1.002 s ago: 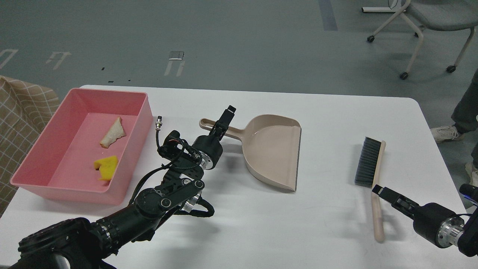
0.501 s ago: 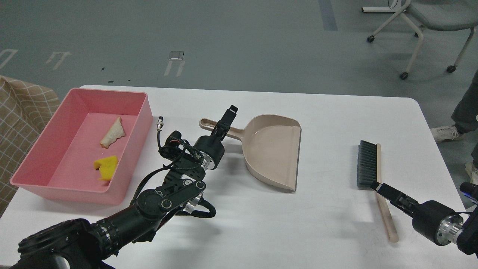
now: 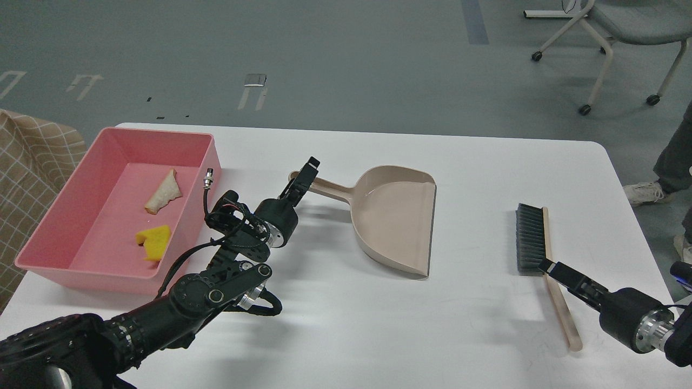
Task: Sweep and dump garbage into bin
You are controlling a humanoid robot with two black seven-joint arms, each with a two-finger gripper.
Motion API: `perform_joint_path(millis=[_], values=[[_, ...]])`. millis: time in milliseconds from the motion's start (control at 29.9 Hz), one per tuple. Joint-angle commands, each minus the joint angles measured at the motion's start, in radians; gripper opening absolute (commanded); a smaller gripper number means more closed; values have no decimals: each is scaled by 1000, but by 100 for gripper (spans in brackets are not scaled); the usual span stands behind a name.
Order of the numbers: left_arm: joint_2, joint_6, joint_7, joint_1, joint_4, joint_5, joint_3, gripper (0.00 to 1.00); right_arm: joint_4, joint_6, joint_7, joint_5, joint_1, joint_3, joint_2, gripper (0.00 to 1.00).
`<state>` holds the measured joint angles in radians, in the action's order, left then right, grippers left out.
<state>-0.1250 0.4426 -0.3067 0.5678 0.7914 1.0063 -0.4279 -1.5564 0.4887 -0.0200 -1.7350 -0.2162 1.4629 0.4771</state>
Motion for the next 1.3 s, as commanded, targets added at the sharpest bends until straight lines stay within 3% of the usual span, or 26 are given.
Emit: perform_joint_path(millis=[0,802,1036,1203,1270], values=[[-31,4,-15,3,6,-5,-2,98,1,0,0,0,-2,1,0,74],[-96,1,-18,44,35,-6,-3,98,9,0,-3,2,26,30,-5,75],[-107,2,-20,69,68,-8,-3,98,18,0,-3,69,72,51,57,77],[-114,2,-19,89,72,-8,-12,98,21,0,-5,137,95,137,68,85],[-122,2,-18,110,106,-12,-20,98,21,0,-5,144,138,180,66,95]])
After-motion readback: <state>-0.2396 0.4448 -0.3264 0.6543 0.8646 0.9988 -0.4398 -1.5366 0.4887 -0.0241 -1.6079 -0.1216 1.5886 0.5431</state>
